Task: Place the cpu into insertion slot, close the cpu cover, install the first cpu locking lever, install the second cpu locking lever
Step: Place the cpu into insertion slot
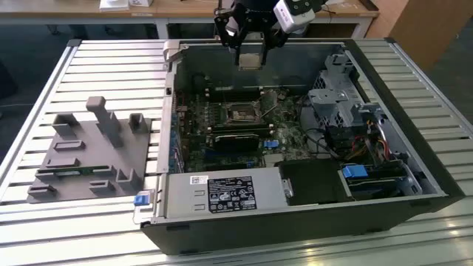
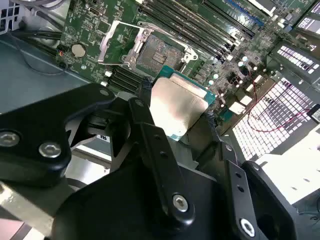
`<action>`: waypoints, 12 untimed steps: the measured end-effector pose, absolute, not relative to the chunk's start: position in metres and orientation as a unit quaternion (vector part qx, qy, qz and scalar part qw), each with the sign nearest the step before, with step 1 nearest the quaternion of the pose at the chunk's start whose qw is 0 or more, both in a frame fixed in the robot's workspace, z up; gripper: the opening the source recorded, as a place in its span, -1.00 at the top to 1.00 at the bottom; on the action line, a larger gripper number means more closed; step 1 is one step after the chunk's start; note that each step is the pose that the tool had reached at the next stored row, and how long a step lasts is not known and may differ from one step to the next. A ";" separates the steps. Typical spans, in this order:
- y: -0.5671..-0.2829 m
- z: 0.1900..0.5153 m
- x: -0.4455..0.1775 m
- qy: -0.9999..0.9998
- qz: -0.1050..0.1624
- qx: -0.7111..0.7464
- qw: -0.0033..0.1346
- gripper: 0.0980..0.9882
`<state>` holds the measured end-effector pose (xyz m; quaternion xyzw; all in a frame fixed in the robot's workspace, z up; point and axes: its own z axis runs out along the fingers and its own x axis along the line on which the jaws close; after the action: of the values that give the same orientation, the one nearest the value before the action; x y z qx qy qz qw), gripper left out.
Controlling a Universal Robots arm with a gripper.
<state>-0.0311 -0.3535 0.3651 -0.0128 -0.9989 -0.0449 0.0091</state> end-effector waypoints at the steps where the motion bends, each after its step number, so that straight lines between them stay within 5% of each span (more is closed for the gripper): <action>1: -0.354 0.365 -0.031 -0.999 -0.045 -0.013 0.009 0.00; 12: -0.354 0.365 -0.031 -0.999 -0.044 -0.024 0.009 0.00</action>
<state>-0.0311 -0.3535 0.3650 -0.0236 -0.9987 -0.0443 0.0086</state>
